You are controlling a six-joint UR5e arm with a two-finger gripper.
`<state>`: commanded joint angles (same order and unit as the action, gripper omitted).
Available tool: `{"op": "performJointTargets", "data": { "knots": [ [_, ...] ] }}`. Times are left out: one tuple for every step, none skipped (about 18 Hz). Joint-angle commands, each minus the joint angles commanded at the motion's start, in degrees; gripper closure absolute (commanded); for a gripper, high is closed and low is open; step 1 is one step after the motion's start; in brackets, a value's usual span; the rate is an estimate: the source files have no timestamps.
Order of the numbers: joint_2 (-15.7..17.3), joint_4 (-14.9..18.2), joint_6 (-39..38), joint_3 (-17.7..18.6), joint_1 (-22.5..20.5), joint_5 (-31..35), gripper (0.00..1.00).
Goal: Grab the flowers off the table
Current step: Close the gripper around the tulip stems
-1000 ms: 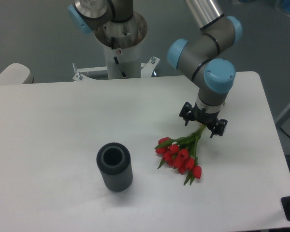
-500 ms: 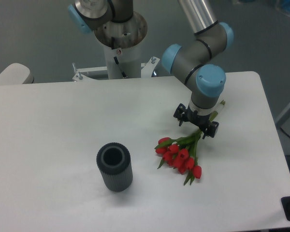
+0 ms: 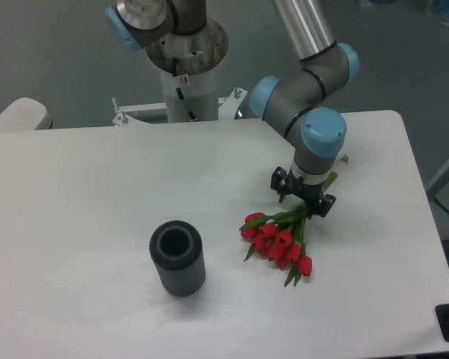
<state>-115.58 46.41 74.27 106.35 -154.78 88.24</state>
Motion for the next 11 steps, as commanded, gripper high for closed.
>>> {"op": "performJointTargets", "data": {
  "knots": [
    [0.0, 0.0, 0.0, -0.17, 0.09, 0.0, 0.68],
    [0.0, 0.0, 0.0, -0.44, 0.0, -0.09, 0.7],
    [0.0, 0.0, 0.09, -0.7, 0.0, -0.17, 0.71],
    [0.0, 0.0, 0.17, -0.97, -0.09, -0.26, 0.71],
    [0.0, 0.0, 0.18, -1.49, -0.09, -0.26, 0.72],
    [0.09, 0.09, 0.18, -1.93, -0.09, -0.35, 0.72],
    [0.26, 0.17, 0.18, -2.28, -0.09, -0.44, 0.74],
    [0.44, 0.35, 0.18, -2.72, -0.09, -0.44, 0.77],
    [0.61, 0.7, 0.18, -2.99, -0.09, -0.53, 0.78],
    [0.88, 0.96, 0.18, -3.6, 0.0, -0.53, 0.78],
    [0.97, 1.31, 0.18, -4.82, 0.0, -0.7, 0.78]
  ]
}}
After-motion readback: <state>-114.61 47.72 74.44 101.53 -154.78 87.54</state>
